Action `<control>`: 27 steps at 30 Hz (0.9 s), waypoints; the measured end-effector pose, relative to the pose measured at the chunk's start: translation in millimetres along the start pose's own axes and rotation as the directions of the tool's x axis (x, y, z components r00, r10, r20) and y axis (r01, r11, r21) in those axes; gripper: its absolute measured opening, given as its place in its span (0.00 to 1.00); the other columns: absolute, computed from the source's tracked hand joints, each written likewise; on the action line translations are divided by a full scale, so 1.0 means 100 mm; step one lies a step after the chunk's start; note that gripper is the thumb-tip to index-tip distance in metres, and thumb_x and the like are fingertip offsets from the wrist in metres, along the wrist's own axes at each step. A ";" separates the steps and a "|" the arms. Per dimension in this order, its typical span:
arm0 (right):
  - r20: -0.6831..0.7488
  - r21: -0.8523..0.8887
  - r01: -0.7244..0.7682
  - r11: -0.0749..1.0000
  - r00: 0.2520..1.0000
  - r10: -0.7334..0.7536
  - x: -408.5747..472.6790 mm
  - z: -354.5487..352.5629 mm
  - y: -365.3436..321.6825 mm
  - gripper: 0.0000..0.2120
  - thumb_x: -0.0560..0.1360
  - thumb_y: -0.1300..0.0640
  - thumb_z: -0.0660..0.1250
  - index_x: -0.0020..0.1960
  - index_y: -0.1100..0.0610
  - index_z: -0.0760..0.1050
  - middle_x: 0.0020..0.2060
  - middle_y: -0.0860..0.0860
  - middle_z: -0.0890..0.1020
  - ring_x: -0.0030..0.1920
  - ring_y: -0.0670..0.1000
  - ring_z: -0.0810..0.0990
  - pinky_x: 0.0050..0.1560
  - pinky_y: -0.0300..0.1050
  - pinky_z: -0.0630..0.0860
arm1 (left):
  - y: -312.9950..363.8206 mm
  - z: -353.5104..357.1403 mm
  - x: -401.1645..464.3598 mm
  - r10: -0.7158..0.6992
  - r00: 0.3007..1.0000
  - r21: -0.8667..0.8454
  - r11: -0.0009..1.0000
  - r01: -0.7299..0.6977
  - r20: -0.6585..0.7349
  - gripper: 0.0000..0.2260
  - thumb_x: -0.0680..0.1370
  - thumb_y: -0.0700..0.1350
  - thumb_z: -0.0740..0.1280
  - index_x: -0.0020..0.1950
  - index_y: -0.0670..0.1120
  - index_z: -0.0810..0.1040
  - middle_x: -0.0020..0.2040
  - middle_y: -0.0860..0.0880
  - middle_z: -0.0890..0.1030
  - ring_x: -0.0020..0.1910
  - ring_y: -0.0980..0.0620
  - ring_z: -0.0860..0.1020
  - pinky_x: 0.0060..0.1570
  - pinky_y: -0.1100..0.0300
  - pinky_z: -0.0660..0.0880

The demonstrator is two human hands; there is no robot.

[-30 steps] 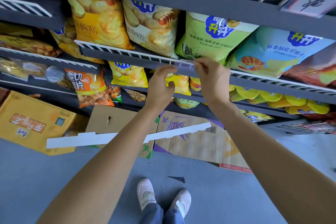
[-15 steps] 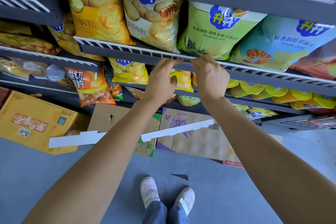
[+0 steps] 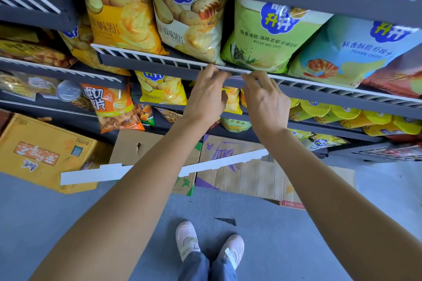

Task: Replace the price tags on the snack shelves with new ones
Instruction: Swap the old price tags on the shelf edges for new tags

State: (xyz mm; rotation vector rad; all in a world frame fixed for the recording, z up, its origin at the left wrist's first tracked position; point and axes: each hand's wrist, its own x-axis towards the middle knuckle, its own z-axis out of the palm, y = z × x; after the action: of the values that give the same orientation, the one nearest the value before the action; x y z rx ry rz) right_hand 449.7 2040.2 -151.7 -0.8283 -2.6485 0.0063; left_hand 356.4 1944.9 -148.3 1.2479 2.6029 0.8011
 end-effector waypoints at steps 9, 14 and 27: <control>0.142 0.175 -0.080 0.981 0.988 0.055 0.01 0.03 0.00 0.12 0.76 0.61 0.63 0.59 0.57 0.75 0.57 0.52 0.75 0.49 0.57 0.76 0.32 0.44 0.62 | 0.03 0.00 0.01 -0.061 0.998 -0.016 0.998 0.062 0.014 0.18 0.75 0.33 0.63 0.64 0.41 0.73 0.60 0.44 0.71 0.63 0.47 0.69 0.59 0.61 0.66; 0.186 0.170 -0.104 0.980 0.980 0.072 0.02 0.00 -0.02 0.14 0.77 0.61 0.61 0.61 0.57 0.73 0.60 0.52 0.72 0.52 0.57 0.75 0.33 0.44 0.61 | 0.03 0.01 0.02 -0.055 0.998 0.008 0.998 0.055 0.011 0.18 0.75 0.33 0.63 0.65 0.40 0.72 0.60 0.43 0.71 0.63 0.47 0.69 0.60 0.61 0.65; 0.257 0.040 0.012 0.999 0.966 -0.022 -0.07 0.04 -0.03 0.22 0.76 0.62 0.64 0.69 0.60 0.66 0.61 0.58 0.71 0.50 0.59 0.77 0.28 0.43 0.60 | -0.11 0.00 -0.11 0.231 0.971 0.519 0.824 -0.225 0.054 0.27 0.72 0.36 0.47 0.69 0.41 0.69 0.70 0.45 0.71 0.69 0.46 0.70 0.63 0.54 0.71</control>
State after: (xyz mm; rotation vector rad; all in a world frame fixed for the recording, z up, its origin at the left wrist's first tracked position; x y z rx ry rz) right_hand 452.2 2033.6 -157.3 -0.8430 -2.8875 0.1706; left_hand 356.1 1931.0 -155.3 1.7172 2.8176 0.1020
